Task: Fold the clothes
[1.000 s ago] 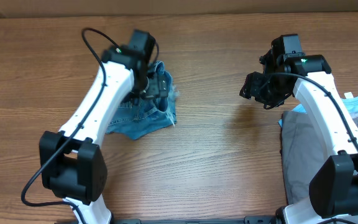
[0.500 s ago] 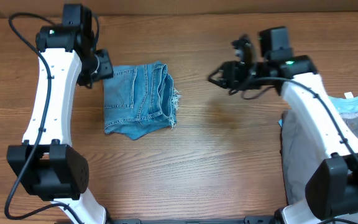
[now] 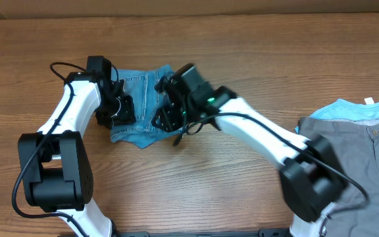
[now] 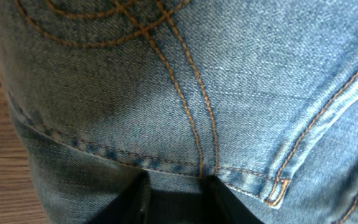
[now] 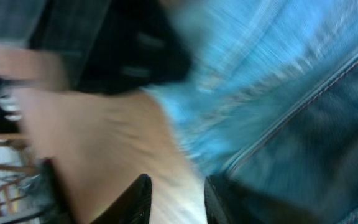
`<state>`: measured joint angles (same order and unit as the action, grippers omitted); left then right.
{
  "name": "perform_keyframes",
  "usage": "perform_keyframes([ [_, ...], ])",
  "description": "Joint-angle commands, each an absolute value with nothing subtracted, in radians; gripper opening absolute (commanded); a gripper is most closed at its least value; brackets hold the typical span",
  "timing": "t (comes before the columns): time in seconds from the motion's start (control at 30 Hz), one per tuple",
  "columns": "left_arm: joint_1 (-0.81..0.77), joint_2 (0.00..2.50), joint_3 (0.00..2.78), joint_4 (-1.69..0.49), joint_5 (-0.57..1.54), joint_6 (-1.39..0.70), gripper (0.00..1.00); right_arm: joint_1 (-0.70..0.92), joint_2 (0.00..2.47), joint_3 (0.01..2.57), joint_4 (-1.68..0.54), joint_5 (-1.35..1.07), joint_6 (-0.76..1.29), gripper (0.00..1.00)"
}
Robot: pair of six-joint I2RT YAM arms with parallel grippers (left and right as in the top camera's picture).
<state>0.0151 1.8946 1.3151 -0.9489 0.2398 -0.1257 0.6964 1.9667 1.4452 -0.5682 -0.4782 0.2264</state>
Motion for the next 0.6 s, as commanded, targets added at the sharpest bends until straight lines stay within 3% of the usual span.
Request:
perform_keyframes([
  [0.0, 0.022, 1.893, 1.294, -0.963, 0.253, -0.100, 0.31, 0.662, 2.073, 1.447, -0.566, -0.339, 0.344, 0.21],
  [0.13, 0.022, 1.893, 1.295, -0.964, 0.253, -0.100, 0.31, 0.596, 2.155, 1.447, -0.610, -0.316, 0.451, 0.12],
  [0.2, 0.028, 1.892, 1.306, -0.973, 0.253, -0.100, 0.45, 0.564, 2.162, 1.447, -0.653, -0.319, 0.471, 0.11],
  [0.37, 0.053, 1.892, 1.389, -1.016, 0.258, -0.100, 0.51, 0.533, 2.148, 1.449, -0.711, -0.433, 0.366, 0.13],
  [0.4, 0.059, 1.892, 1.414, -1.028, 0.255, -0.100, 0.56, 0.533, 2.143, 1.449, -0.722, -0.439, 0.357, 0.13],
  [0.5, 0.088, 1.892, 1.498, -1.065, 0.233, -0.101, 0.87, 0.533, 2.117, 1.449, -0.754, -0.439, 0.332, 0.14],
  [0.57, 0.118, 1.892, 1.527, -1.060, 0.222, -0.100, 1.00, 0.533, 2.098, 1.449, -0.762, -0.439, 0.332, 0.15],
])
